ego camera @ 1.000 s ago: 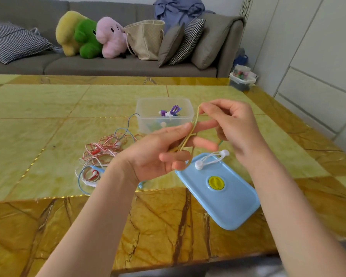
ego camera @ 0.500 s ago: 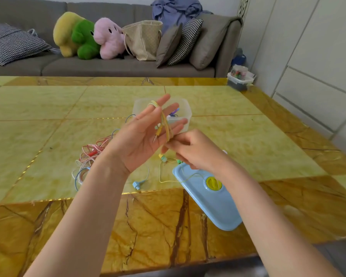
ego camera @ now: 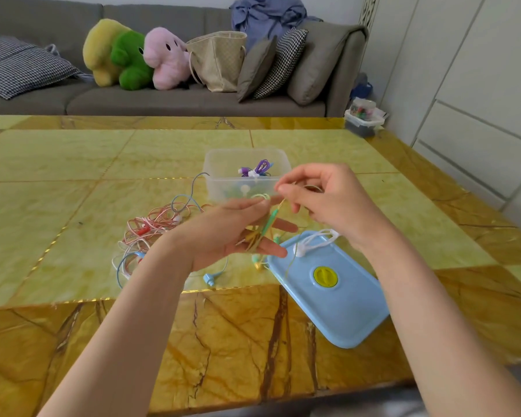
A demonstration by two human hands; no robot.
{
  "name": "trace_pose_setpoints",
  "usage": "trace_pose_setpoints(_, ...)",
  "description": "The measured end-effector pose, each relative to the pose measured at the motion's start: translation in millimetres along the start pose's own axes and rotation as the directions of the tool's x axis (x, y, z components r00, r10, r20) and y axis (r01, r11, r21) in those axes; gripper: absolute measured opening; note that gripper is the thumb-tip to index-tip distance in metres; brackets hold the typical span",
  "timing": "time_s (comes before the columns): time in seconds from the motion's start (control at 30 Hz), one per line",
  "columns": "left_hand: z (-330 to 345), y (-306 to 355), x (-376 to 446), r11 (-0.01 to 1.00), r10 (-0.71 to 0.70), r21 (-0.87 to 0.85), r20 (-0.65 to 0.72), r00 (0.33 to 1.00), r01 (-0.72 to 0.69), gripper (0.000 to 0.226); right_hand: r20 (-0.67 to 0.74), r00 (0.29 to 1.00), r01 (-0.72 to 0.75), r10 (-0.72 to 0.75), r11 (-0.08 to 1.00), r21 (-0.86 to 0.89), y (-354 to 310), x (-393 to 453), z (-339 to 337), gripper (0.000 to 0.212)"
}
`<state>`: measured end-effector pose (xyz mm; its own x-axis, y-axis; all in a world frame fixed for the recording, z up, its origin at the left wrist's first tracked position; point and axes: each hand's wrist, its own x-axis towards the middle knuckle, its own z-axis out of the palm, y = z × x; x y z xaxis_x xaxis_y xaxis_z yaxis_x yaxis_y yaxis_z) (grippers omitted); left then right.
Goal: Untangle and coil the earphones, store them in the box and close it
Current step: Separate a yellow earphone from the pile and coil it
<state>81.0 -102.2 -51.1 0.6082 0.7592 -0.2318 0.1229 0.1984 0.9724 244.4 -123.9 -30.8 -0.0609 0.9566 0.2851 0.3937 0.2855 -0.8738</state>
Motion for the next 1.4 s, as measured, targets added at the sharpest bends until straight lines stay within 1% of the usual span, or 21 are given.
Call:
trace_pose_setpoints(0.07,8.0,3.4,-1.3,1.000,0.009,0.004,0.062,0.998,-0.009,0.027,-0.018,1.000,-0.003,0.004,0.998,0.062,-0.1,-0.8,-0.8,0.007)
trace_pose_setpoints(0.17,10.9,6.6,-3.7,1.000,0.011,-0.027,0.158,0.987,-0.007,0.031,-0.034,0.999,-0.030,0.039,0.974,0.226,-1.3,-3.4,-2.3,0.008)
trace_pose_setpoints(0.2,10.1,7.0,-4.7,0.999,0.012,-0.037,0.194,0.981,-0.005,0.033,-0.047,0.998,-0.027,0.039,0.970,0.241,-2.1,-4.4,-3.4,0.008)
trace_pose_setpoints(0.27,8.2,7.3,-6.2,0.998,0.026,-0.066,0.266,0.964,-0.009,0.038,-0.090,0.996,0.005,0.015,0.977,0.214,-0.4,-4.2,-5.1,0.008)
trace_pose_setpoints(0.37,8.7,6.5,-8.6,0.985,0.108,-0.167,0.388,0.915,-0.046,0.038,-0.121,0.992,0.008,0.024,0.967,0.256,4.2,-3.5,-3.2,0.009)
trace_pose_setpoints(0.43,12.9,6.7,-8.5,0.966,0.163,-0.251,0.418,0.894,-0.059,0.038,-0.098,0.994,-0.004,0.040,0.940,0.341,7.1,-4.3,-0.2,0.010)
trace_pose_setpoints(0.47,14.4,7.0,-8.2,0.954,0.192,-0.292,0.430,0.882,-0.065,0.038,-0.059,0.997,-0.027,0.053,0.926,0.377,6.9,-5.2,2.8,0.012)
trace_pose_setpoints(0.5,15.3,7.7,-7.7,0.942,0.226,-0.328,0.456,0.861,-0.073,0.038,-0.011,0.998,-0.048,0.057,0.917,0.396,9.1,-4.8,7.0,0.016)
trace_pose_setpoints(0.57,17.6,9.8,-7.3,0.913,0.318,-0.393,0.514,0.797,-0.111,0.038,0.069,0.997,-0.060,0.034,0.904,0.423,10.9,-3.6,16.4,0.025)
trace_pose_setpoints(0.6,17.8,10.8,-6.5,0.890,0.368,-0.434,0.502,0.783,-0.140,0.037,0.079,0.997,-0.042,0.013,0.925,0.378,9.7,-2.4,22.0,0.024)
trace_pose_setpoints(0.63,17.5,11.8,-5.5,0.861,0.412,-0.477,0.451,0.792,-0.176,0.038,0.070,0.997,-0.033,0.012,0.948,0.318,10.8,0.0,27.9,0.023)
trace_pose_setpoints(0.73,14.1,13.5,0.0,0.765,0.497,-0.559,0.200,0.844,-0.319,0.043,0.061,0.988,-0.148,0.142,0.985,0.092,8.9,1.5,34.7,0.036)
trace_pose_setpoints(0.8,7.6,14.3,3.9,0.717,0.505,-0.569,0.024,0.863,-0.404,0.049,0.089,0.985,-0.151,0.145,0.986,0.068,9.1,-2.3,37.4,0.038)
trace_pose_setpoints(0.83,2.3,14.7,5.8,0.713,0.486,-0.546,-0.068,0.871,-0.440,0.051,0.120,0.981,-0.159,0.152,0.986,0.049,8.9,-4.3,39.0,0.040)
trace_pose_setpoints(0.9,-8.5,14.9,8.7,0.743,0.432,-0.453,-0.236,0.871,-0.492,0.053,0.188,0.967,-0.175,0.174,0.984,-0.007,7.6,-6.9,41.2,0.041)
trace_pose_setpoints(0.97,-16.8,13.1,9.5,0.810,0.391,-0.312,-0.344,0.854,-0.497,0.057,0.229,0.958,-0.163,0.172,0.985,-0.059,6.3,-6.8,43.1,0.037)
trace_pose_setpoints(1.0,-18.8,11.9,9.9,0.841,0.379,-0.245,-0.370,0.848,-0.483,0.060,0.242,0.957,-0.146,0.160,0.986,-0.077,5.0,-6.6,41.7,0.035)
trace_pose_setpoints(1.07,-20.6,9.4,9.6,0.882,0.361,-0.157,-0.378,0.852,-0.444,0.064,0.245,0.959,-0.113,0.139,0.986,-0.119,3.8,-5.6,38.6,0.030)
trace_pose_setpoints(1.13,-20.3,7.2,9.3,0.911,0.337,-0.106,-0.363,0.869,-0.398,0.066,0.234,0.965,-0.085,0.117,0.986,-0.142,3.0,-4.9,31.6,0.026)
trace_pose_setpoints(1.23,-19.1,4.7,7.8,0.948,0.291,-0.031,-0.307,0.906,-0.315,0.069,0.185,0.982,-0.027,0.045,0.995,-0.099,-1.5,-3.1,18.7,0.020)
trace_pose_setpoints(1.4,-14.6,0.0,6.5,0.979,0.164,-0.106,-0.122,0.979,-0.177,0.066,0.065,0.997,0.046,-0.043,0.998,-0.041,0.5,-0.1,0.7,0.016)
